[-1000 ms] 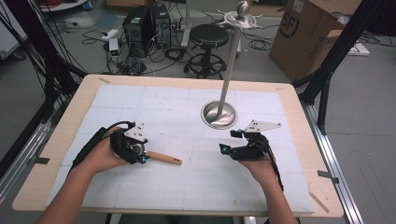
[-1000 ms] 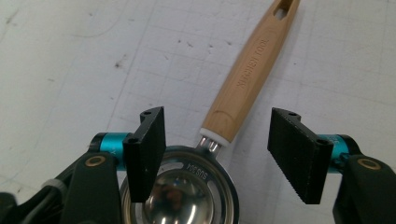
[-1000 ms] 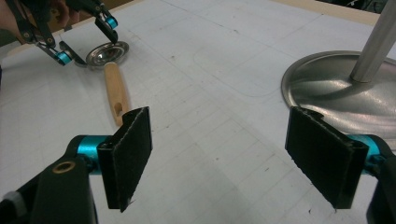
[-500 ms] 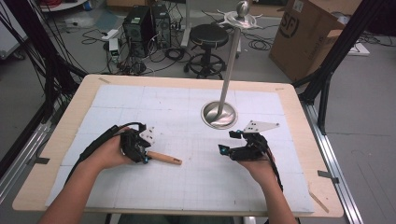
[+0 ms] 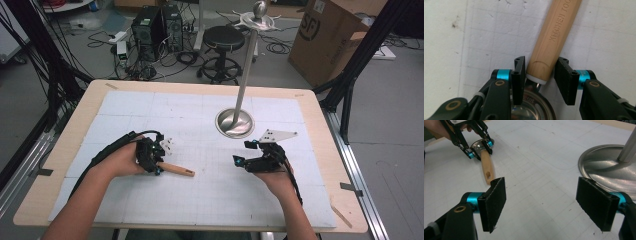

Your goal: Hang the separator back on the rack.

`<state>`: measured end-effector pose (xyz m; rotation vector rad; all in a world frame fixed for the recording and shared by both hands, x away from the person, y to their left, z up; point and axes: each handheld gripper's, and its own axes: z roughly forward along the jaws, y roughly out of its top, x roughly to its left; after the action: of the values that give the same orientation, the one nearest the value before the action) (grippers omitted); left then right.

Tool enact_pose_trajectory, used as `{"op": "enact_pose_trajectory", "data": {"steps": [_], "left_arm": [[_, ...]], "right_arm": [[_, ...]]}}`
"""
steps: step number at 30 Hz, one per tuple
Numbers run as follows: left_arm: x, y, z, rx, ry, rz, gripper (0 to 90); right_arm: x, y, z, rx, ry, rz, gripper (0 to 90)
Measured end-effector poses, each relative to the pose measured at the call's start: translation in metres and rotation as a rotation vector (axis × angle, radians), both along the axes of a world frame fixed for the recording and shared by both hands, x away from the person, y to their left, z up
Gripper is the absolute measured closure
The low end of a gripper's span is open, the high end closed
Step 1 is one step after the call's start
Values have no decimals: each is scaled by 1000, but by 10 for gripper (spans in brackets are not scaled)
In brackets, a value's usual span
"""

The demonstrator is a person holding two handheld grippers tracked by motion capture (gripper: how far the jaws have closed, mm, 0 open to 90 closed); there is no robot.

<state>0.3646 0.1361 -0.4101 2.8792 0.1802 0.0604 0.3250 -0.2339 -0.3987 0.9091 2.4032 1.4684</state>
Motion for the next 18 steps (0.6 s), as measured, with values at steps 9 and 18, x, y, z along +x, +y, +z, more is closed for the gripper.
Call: {"op": "enact_pose_trajectory", "data": {"steps": [9, 18], "left_arm": [[-2, -2, 0, 14, -1, -11, 657], [-5, -2, 1, 14, -15, -27, 688]], "right_arm": [[-1, 1, 0, -7, 0, 3, 236], [-2, 0, 1, -6, -3, -6, 237]]}}
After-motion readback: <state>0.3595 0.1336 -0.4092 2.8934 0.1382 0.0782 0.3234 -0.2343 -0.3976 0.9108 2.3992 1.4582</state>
